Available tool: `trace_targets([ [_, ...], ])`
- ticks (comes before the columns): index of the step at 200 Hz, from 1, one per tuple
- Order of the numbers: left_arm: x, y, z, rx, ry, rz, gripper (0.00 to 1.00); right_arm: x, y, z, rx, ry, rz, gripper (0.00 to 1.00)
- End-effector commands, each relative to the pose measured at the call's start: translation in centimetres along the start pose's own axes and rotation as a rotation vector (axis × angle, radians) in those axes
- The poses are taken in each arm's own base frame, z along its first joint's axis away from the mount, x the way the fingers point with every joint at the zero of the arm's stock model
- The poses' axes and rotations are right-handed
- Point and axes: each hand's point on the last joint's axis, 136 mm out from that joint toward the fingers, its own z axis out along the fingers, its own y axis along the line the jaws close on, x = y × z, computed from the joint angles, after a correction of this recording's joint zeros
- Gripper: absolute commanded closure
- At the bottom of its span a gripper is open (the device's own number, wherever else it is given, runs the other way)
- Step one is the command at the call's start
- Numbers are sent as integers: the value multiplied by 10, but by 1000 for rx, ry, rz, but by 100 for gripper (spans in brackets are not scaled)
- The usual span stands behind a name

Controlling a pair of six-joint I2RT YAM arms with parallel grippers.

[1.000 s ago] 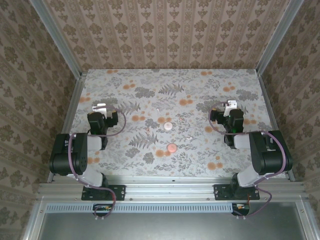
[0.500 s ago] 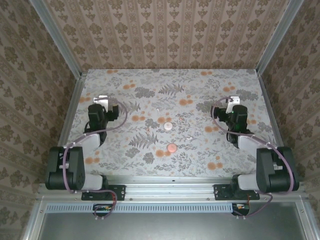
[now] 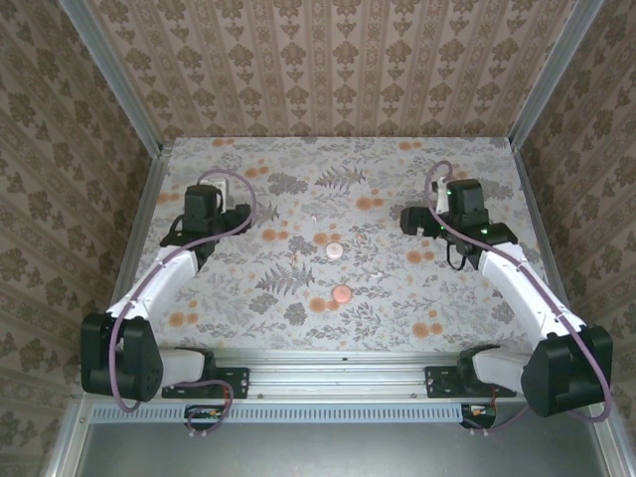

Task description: Insert wireless bluetooth earbuds into charging case

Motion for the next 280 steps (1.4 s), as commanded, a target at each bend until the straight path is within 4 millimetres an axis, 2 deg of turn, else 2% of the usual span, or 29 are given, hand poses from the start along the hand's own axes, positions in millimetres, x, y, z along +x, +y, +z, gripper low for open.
trace_targets([
  [1,32,-12,-11,56,131,-125,21,54,20,-13,2,254,35,0],
  [26,52,-22,-16,78,199,-162,22,80,53,-18,-53,372,9,5],
  [65,78,-36,-21,128,296,-215,22,111,82,-26,-69,534,4,15],
  [93,93,-37,-20,131,340,-234,22,104,98,-23,-50,545,26,20],
  [120,101,-39,-21,140,386,-248,21,102,116,0,-26,574,67,26],
  [154,102,-36,-19,187,411,-305,22,93,138,28,-13,578,74,27],
  [206,89,-28,-20,198,405,-334,22,83,145,69,80,565,178,28],
  [248,92,-18,-16,134,449,-333,24,77,145,97,147,535,237,31],
  [280,93,-9,-16,52,476,-265,26,75,150,118,160,531,247,31],
])
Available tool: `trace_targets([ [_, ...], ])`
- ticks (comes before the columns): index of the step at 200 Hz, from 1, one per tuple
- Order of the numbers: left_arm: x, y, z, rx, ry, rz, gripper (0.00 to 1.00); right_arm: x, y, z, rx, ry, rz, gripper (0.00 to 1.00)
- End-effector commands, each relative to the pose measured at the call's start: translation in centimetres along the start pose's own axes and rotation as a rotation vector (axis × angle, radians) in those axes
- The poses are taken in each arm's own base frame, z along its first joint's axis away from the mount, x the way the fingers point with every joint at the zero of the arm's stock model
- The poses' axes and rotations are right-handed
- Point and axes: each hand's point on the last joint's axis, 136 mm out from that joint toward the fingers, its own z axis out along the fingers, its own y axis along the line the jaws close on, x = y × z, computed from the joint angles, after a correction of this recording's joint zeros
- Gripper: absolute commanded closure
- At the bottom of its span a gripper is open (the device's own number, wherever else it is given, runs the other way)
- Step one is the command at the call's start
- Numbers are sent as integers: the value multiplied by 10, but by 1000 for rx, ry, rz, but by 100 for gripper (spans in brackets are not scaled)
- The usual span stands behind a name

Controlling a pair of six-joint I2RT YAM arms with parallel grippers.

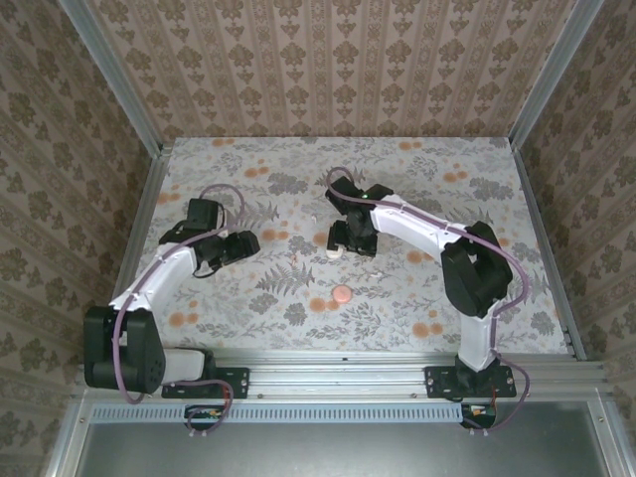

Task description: Insert wireless bluetooth earbuds into charging case

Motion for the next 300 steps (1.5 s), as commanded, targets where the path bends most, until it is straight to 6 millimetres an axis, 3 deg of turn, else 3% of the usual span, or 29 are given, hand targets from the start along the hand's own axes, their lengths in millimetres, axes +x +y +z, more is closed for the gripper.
trace_targets([
  [1,-2,8,-6,-87,15,47,26,-14,6,9,22,-36,43,31],
  [80,-6,10,-7,-117,22,84,25,-26,20,37,32,-12,46,29],
  [197,-5,-1,-4,-61,56,92,25,-18,26,67,33,43,36,31],
  [269,-6,-3,1,-50,60,89,25,-18,29,72,36,45,11,47],
  [300,-3,-3,4,-41,72,88,25,-21,30,66,27,9,-19,49],
])
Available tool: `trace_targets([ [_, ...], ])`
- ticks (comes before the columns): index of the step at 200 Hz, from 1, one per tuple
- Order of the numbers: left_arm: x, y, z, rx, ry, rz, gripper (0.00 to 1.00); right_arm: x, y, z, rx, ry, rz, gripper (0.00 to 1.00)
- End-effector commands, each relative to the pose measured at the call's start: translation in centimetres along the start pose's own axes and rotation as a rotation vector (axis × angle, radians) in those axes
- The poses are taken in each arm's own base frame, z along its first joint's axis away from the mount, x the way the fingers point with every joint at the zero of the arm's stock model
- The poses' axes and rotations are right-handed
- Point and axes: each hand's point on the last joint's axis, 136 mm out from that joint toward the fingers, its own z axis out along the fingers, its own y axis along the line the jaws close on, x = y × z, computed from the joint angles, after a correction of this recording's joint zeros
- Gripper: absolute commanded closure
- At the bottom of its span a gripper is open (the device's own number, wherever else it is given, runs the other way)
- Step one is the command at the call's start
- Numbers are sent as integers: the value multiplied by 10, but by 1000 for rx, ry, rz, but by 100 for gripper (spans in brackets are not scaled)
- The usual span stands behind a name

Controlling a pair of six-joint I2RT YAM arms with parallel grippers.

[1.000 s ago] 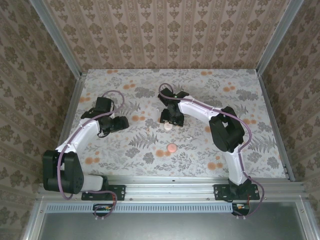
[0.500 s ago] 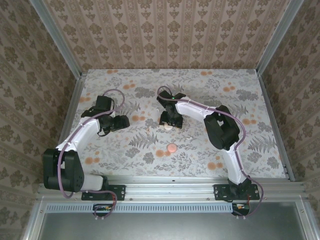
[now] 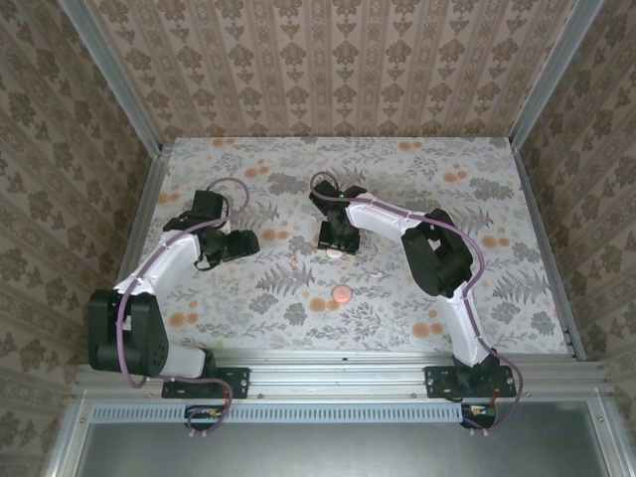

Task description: Insert wireless bluetooth earbuds into charging case

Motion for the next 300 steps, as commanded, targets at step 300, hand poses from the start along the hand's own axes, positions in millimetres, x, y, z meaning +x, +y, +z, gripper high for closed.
trace_targets([
  [300,18,-163,-100,784,-1,555,36,97,66,-161,-457,-865,-1494,51],
])
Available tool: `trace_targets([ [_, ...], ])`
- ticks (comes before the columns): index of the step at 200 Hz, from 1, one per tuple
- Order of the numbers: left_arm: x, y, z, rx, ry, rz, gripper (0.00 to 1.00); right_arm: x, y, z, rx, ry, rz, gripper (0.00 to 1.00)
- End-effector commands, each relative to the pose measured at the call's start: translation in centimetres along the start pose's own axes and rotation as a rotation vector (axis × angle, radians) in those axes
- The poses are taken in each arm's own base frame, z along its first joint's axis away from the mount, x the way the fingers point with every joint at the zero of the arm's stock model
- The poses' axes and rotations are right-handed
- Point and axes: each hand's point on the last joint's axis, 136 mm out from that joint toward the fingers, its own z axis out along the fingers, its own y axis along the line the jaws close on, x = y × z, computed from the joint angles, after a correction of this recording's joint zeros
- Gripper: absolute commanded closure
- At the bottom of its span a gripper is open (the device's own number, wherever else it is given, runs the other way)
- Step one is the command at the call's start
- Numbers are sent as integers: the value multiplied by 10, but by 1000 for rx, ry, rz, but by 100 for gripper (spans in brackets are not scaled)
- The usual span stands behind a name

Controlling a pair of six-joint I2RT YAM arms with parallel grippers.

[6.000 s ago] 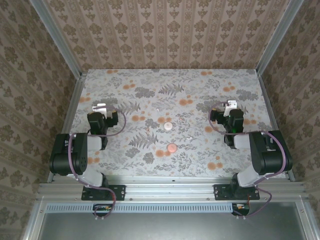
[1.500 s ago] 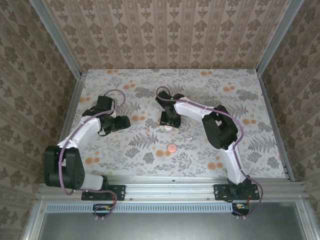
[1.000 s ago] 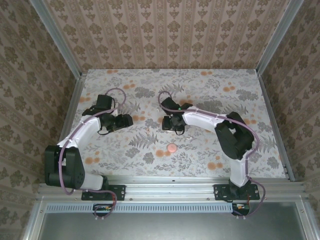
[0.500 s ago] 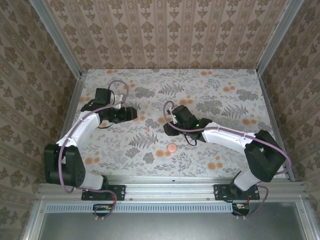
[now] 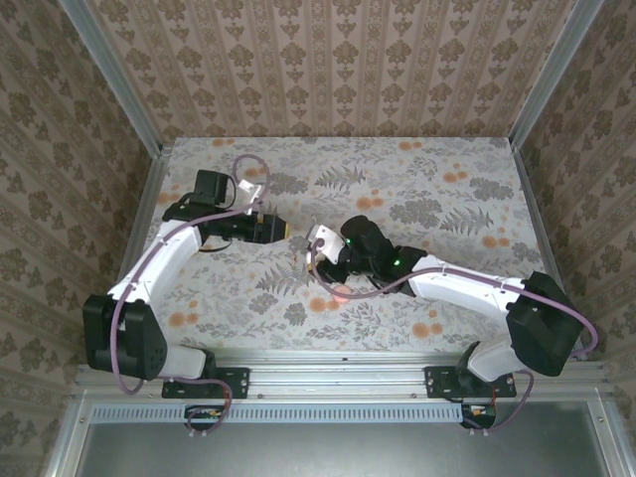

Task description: Insert wireless bluetooth earbuds into charging case

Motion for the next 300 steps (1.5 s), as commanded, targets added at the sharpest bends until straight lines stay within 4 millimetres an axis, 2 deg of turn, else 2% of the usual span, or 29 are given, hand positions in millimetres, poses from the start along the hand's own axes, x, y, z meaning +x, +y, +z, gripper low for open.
trace_targets([
  [1,1,-37,-7,117,8,110,36,-15,8,-1,-22,-76,-221,51],
  [29,12,-52,-3,187,8,168,38,-23,5,1,-10,-98,-261,51],
  [62,22,-56,5,196,13,192,40,-34,2,2,10,-135,-294,51],
  [113,27,-39,18,117,56,128,46,-40,2,2,25,-155,-336,51],
  [174,34,-44,29,140,94,117,49,-45,0,4,38,-170,-325,50],
  [229,36,-42,34,120,103,116,58,-48,-1,4,43,-182,-314,50],
  [275,40,-38,40,104,119,104,57,-50,-1,2,45,-202,-283,50],
  [300,38,-36,41,96,112,105,63,-52,0,1,43,-212,-276,50],
])
